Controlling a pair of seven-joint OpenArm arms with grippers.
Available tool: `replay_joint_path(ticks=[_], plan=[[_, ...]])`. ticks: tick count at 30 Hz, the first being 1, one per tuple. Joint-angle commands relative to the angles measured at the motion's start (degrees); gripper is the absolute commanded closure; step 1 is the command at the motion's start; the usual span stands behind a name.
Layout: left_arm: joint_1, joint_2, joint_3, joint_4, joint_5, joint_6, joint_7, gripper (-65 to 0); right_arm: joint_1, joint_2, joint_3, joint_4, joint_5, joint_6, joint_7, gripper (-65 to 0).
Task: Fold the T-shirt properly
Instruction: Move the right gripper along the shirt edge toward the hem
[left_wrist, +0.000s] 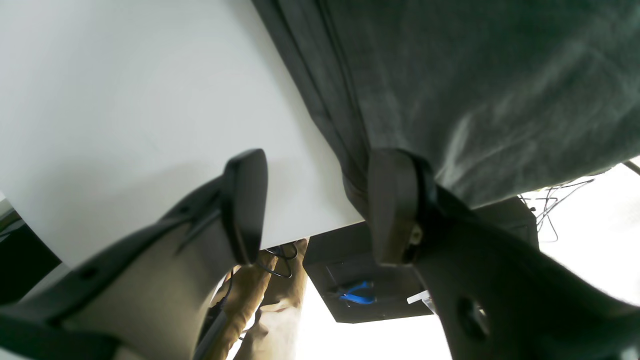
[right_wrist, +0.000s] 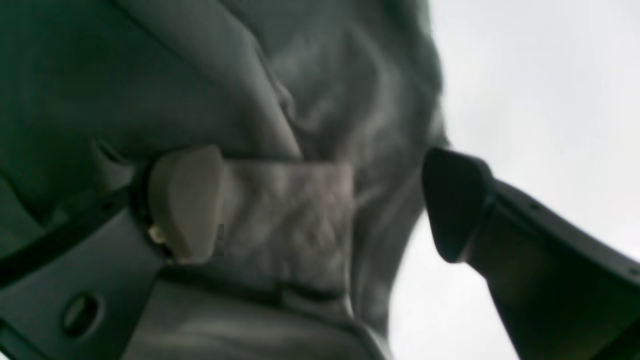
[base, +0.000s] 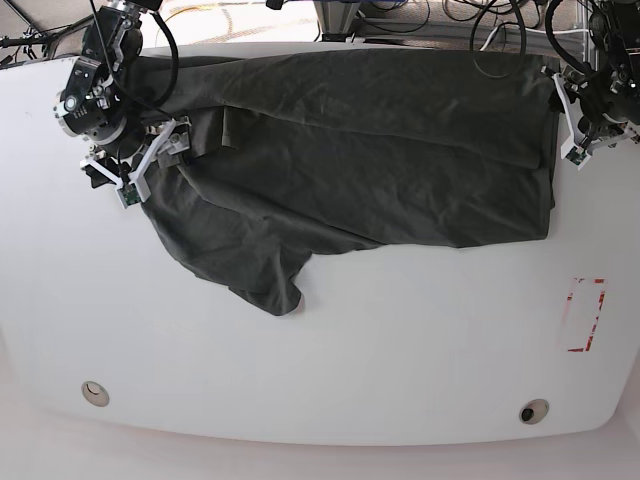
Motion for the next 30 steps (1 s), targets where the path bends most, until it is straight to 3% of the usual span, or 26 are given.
replay_joint_path(ticks=[1, 10, 18, 27, 30], plan=[[0.0, -0.9, -0.4, 1.0, -0.1, -0.1, -0.3, -30.6, 1.1, 0.8, 0.1, -1.2, -0.5, 0.1, 0.6, -59.6], [0.0, -0.9, -0.4, 0.9, 0.0, -0.1, -0.4, -30.6, 2.2, 0.9, 0.1, -5.7, -0.5, 0.1, 1.2, -58.7], [-0.5, -0.9, -0.4, 0.7, 0.2, -0.1, -0.4, -30.6, 1.4, 0.9, -0.1, -8.5, -0.5, 0.1, 3.7, -46.6], [-0.8, -0.9, -0.4, 0.7, 0.4, -0.1, -0.4, -30.6, 1.2, 0.8, -0.1, -9.8, -0.5, 0.1, 4.0, -42.0], [-0.8, -0.9, -0.4, 0.7, 0.4, -0.1, -0.4, -30.6, 1.2, 0.8, -0.1, -9.8, -0.5, 0.1, 4.0, -34.9]])
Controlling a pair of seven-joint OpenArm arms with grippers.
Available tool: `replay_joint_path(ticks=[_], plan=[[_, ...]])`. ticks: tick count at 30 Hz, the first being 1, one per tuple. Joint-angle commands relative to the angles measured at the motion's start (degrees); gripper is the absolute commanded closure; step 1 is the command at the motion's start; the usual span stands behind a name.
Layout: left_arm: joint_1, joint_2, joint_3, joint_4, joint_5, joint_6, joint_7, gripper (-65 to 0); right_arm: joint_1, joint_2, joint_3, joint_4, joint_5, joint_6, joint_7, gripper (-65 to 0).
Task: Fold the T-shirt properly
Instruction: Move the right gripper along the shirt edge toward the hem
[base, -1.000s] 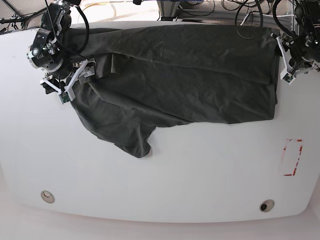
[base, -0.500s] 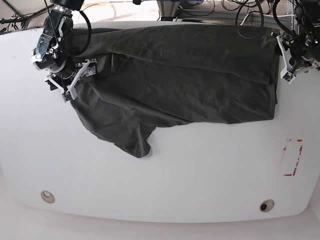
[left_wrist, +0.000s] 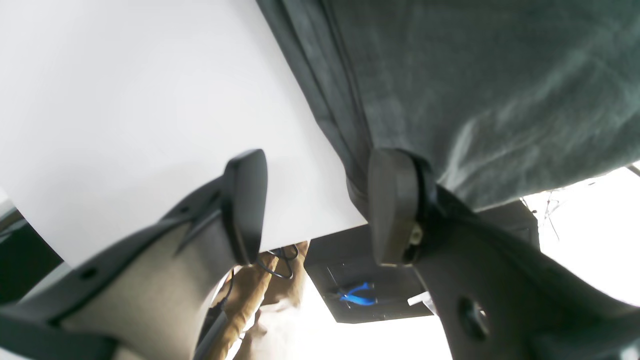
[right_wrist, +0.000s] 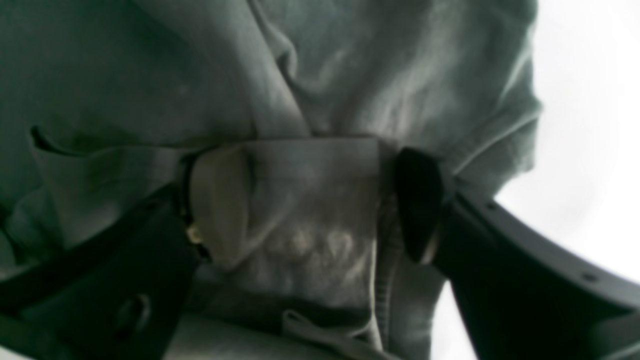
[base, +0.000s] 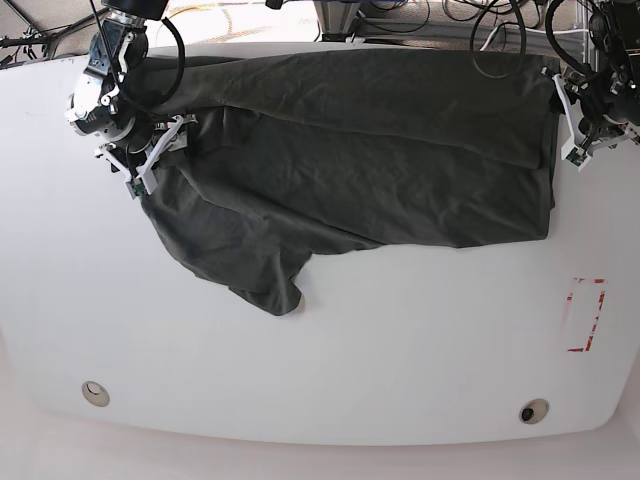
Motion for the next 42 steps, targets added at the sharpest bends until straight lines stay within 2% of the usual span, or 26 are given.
replay_joint_path(ticks=[1, 6, 9, 15, 20, 24, 34, 39, 42], plan=[[-0.3, -1.0, -0.3, 0.8, 0.1, -0.1, -0.4, -30.6, 0.3, 0.6, 0.2, 0.8, 0.5, 0.1, 0.2, -31.1], [-0.3, -1.0, -0.3, 0.7, 0.1, -0.1, -0.4, -30.6, 0.3, 0.6, 0.2, 0.9, 0.5, 0.1, 0.2, -18.5], [-0.3, -1.0, -0.3, 0.7, 0.1, -0.1, -0.4, -30.6, 0.2, 0.6, 0.2, 1.1, 0.5, 0.1, 0.2, -15.9], [-0.3, -1.0, -0.2, 0.7, 0.1, -0.1, -0.4, -30.6, -0.8, 0.5, 0.3, 3.9, 0.5, 0.1, 0.2, -17.3], [-0.3, -1.0, -0.1, 0.7, 0.1, -0.1, -0.4, -30.6, -1.4, 0.4, 0.3, 5.7, 0.5, 0.1, 0.2, -26.5], [-0.3, -1.0, -0.1, 0.7, 0.1, -0.1, -0.4, -30.6, -1.5, 0.4, 0.3, 5.6, 0.5, 0.1, 0.2, -27.9], [-0.3, -1.0, -0.1, 0.7, 0.1, -0.1, -0.4, -30.6, -2.0, 0.4, 0.3, 5.8, 0.5, 0.1, 0.2, -15.4], [-0.3, -1.0, -0.1, 0.7, 0.1, -0.1, -0.4, -30.6, -2.2, 0.4, 0.3, 5.8, 0.5, 0.1, 0.2, -11.4], [-0.3, -1.0, -0.1, 0.7, 0.1, -0.1, -0.4, -30.6, -2.2, 0.4, 0.3, 5.8, 0.5, 0.1, 0.2, -5.9]])
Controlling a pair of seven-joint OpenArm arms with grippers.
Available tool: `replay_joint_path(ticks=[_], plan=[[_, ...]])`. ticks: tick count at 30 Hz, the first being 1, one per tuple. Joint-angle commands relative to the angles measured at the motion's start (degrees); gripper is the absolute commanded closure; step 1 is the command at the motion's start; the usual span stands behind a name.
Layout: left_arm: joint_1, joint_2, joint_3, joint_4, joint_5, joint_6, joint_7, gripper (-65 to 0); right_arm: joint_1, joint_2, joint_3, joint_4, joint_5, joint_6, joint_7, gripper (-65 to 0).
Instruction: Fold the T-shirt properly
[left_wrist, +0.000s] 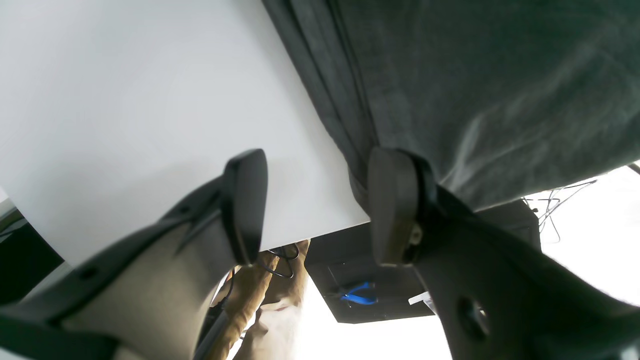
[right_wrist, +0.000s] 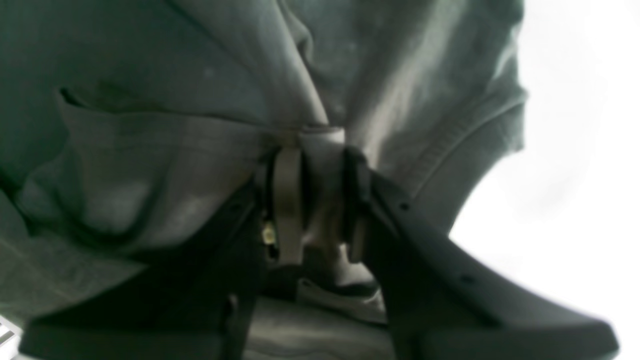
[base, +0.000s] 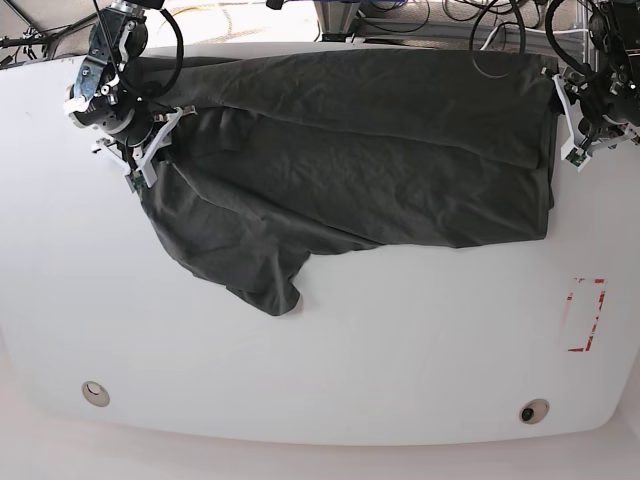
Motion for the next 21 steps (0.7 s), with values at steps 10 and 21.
replay_joint_path(ticks=[10, 21], plan=[[-0.2, -0.9, -0.3, 0.7, 0.1, -0.1, -0.4, -30.6, 0.3, 0.6, 0.6, 2.9, 0.2, 0.1, 0.8, 0.0], [-0.2, -0.9, -0.3, 0.7, 0.2, -0.1, -0.4, -30.6, -1.2, 0.5, 0.6, 11.6, 0.6, 0.1, 0.3, 0.0]])
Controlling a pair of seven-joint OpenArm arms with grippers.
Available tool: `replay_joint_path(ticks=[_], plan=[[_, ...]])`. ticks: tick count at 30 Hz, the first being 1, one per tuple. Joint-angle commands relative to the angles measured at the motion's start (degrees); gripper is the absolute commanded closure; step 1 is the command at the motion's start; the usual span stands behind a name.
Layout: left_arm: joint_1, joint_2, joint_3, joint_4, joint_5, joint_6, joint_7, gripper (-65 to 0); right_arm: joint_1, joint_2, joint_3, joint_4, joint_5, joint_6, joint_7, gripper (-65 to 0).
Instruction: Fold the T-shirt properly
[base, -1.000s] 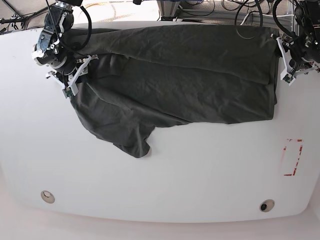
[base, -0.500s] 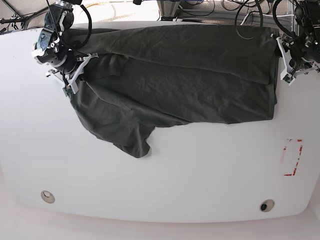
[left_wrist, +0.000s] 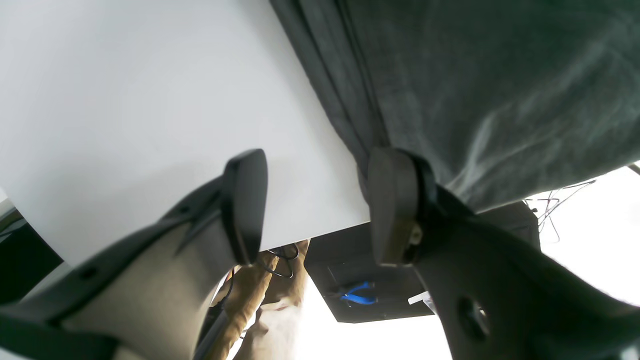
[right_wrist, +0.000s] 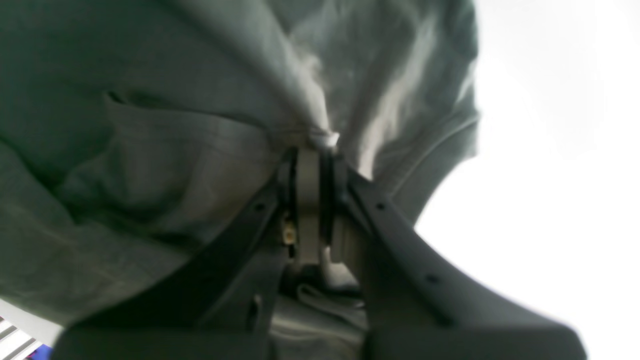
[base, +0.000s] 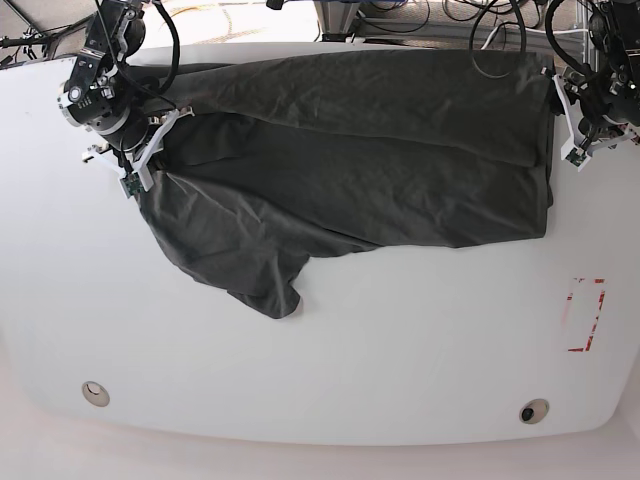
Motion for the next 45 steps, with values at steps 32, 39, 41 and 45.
replay_joint_path(ticks=[32, 39, 41, 45], plan=[[-0.2, -0.9, -0.3, 0.6, 0.2, -0.1, -0.4, -30.6, 1.7, -1.0, 0.2, 2.7, 0.4, 0.0, -0.6, -0.8], [-0.2, -0.9, -0.3, 0.6, 0.2, -0.1, -0.4, -30.6, 1.8, -1.4, 0.1, 2.6, 0.4, 0.0, -0.5, -16.5], [-0.2, -0.9, -0.3, 0.6, 0.2, -0.1, -0.4, -30.6, 1.8, -1.6, 0.1, 2.0, 0.4, 0.0, -0.4, -21.1], [-0.2, -0.9, -0.3, 0.6, 0.2, -0.1, -0.4, -30.6, 2.0, -2.1, 0.3, 0.4, 0.2, 0.0, -0.4, -17.9]])
